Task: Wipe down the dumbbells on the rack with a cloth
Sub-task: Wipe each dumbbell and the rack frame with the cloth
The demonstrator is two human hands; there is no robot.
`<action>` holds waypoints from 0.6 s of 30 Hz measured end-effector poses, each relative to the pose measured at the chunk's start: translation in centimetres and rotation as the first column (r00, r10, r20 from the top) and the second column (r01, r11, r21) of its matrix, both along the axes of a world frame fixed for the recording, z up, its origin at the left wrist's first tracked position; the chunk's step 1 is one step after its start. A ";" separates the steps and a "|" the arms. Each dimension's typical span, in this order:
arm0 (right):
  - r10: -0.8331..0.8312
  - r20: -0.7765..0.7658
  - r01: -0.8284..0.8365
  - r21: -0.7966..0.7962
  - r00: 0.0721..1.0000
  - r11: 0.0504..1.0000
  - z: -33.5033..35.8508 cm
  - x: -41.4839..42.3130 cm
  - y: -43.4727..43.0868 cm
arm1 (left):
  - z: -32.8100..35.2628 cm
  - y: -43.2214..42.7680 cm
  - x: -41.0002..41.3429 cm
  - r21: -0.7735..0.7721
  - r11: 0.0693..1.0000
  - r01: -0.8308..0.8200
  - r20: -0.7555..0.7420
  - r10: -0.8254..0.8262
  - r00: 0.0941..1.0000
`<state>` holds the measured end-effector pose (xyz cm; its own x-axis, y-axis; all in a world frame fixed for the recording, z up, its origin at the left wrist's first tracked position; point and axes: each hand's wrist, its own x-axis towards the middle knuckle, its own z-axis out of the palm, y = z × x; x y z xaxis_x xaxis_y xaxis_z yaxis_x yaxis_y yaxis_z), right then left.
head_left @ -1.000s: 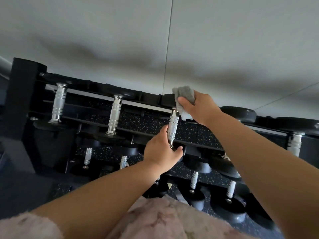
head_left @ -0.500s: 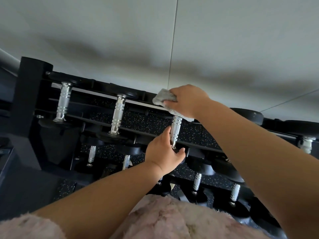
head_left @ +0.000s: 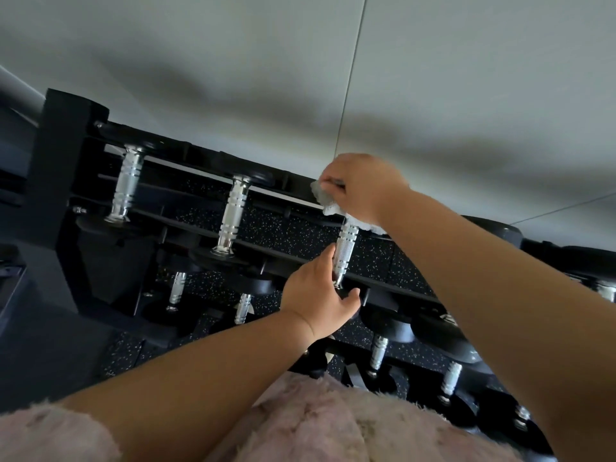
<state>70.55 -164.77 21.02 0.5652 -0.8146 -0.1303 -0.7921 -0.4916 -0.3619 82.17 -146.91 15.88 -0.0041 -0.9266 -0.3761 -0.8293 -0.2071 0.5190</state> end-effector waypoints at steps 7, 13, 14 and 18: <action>-0.254 0.003 0.248 0.218 0.967 0.944 -0.7 -8.0 1.9 | -0.1 0.2 -0.1 -0.027 1.000 0.006 -0.003 -0.006 1.000; -0.139 0.044 0.138 0.025 0.989 0.990 -1.3 -2.5 1.3 | -0.3 0.2 -0.1 -0.021 1.000 0.012 0.005 -0.011 1.000; -0.087 -0.010 0.087 -0.018 0.996 0.996 -1.1 -1.7 0.8 | -0.3 0.2 -0.1 -0.017 1.000 0.009 0.001 -0.009 1.000; -0.159 -0.022 0.160 0.106 0.987 0.981 -0.8 -2.5 0.6 | -0.6 0.2 -0.1 -0.011 1.000 0.008 -0.002 -0.008 1.000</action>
<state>68.06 -164.15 20.21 0.4268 -0.8749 -0.2286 -0.8623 -0.3176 -0.3943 82.03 -146.72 15.29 -0.0124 -0.9306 -0.3657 -0.8298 -0.1945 0.5231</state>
